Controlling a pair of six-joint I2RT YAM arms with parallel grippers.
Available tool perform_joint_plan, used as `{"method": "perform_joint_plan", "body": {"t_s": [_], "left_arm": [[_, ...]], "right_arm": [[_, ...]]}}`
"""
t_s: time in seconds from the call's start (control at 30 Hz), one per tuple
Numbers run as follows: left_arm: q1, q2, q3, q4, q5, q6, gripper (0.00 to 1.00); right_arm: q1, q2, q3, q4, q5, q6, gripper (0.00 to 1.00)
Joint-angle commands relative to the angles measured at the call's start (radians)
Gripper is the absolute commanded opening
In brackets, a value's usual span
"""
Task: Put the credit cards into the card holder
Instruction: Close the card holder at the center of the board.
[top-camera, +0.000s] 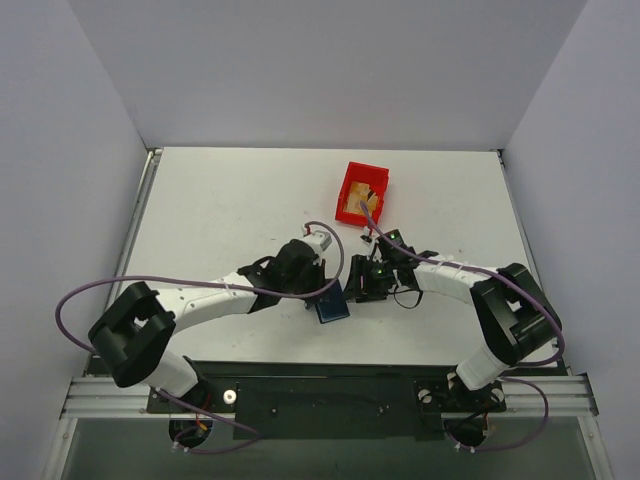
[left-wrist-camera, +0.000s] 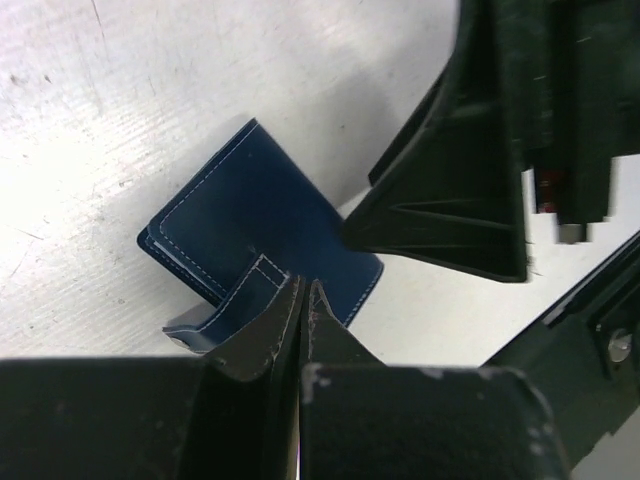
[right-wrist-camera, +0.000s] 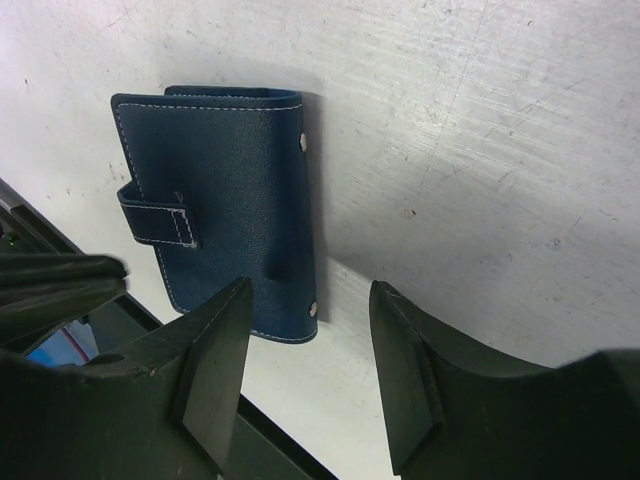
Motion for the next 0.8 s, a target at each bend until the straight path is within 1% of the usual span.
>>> {"method": "perform_joint_plan", "body": {"t_s": [0.0,0.07,0.1,0.13,0.33,0.57,0.77], "left_arm": [[0.009,0.051,0.018,0.043,0.048,0.028,0.00],[0.011,0.069,0.011,0.043,0.048,0.026,0.00],[0.012,0.077,0.005,0.076,0.047,0.025,0.00],[0.012,0.080,0.000,0.077,0.047,0.025,0.00],[0.026,0.077,-0.071,0.096,0.039,0.008,0.00],[0.069,0.095,-0.137,0.144,0.041,-0.011,0.00],[0.073,0.121,-0.147,0.159,0.051,-0.012,0.00]], "right_arm": [[0.002,0.001,-0.009,0.014,0.010,0.003,0.46],[0.002,0.001,-0.012,0.016,0.013,0.003,0.46],[0.002,0.001,-0.013,0.018,0.013,0.001,0.46],[0.002,0.001,-0.015,0.019,0.013,0.003,0.46],[0.002,0.007,-0.022,0.027,0.015,0.006,0.47],[0.002,0.023,-0.022,0.042,-0.002,0.005,0.47],[0.001,0.052,-0.024,0.093,-0.062,0.008,0.51]]}}
